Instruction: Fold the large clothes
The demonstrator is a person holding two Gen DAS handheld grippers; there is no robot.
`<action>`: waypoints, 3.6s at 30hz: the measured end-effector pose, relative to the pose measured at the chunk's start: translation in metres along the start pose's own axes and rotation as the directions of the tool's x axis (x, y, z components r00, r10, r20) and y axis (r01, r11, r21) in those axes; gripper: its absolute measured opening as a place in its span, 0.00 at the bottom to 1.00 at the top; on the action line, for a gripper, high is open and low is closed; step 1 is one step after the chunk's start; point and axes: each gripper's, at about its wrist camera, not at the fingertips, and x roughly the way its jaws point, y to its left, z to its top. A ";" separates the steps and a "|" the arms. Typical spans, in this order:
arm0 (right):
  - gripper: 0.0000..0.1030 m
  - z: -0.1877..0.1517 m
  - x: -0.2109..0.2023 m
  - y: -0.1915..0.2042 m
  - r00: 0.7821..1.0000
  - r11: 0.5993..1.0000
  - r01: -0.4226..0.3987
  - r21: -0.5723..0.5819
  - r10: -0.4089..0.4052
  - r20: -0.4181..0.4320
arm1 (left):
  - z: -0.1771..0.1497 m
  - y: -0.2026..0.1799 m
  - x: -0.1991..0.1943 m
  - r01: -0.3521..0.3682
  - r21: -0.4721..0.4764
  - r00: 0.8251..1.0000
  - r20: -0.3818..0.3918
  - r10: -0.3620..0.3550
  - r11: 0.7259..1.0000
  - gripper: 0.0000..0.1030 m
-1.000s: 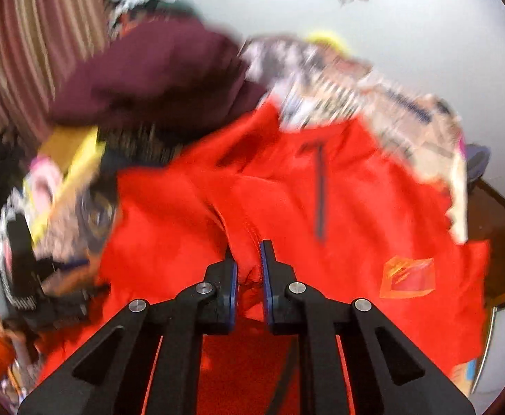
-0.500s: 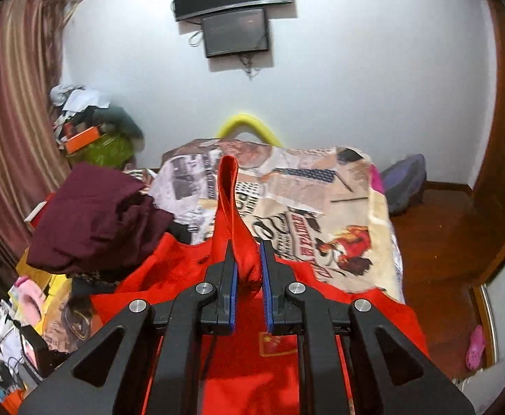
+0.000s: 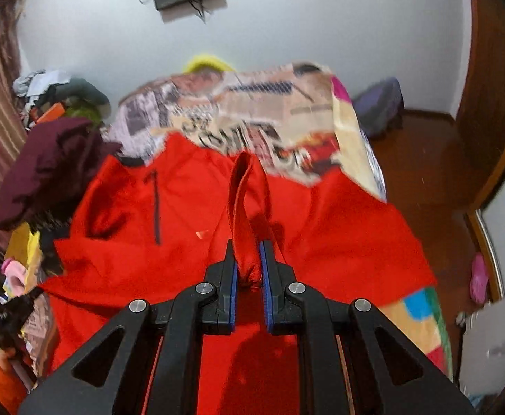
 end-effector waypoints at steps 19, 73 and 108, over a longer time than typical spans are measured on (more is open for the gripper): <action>0.15 -0.043 0.002 -0.007 0.988 0.983 0.126 -0.131 -0.136 -0.071 | -0.010 -0.012 -0.034 0.019 0.078 0.996 -0.083 -0.012 0.997 0.28; 0.46 -0.018 0.095 -0.215 0.991 0.776 0.072 0.627 0.016 -0.134 | 0.053 -0.205 -0.004 0.274 0.250 0.961 -0.042 -0.273 0.929 0.71; 0.06 -0.012 0.026 0.016 0.989 0.990 -0.143 0.010 0.143 -0.045 | 0.047 -0.183 -0.058 0.290 0.284 0.950 0.033 -0.312 0.914 0.71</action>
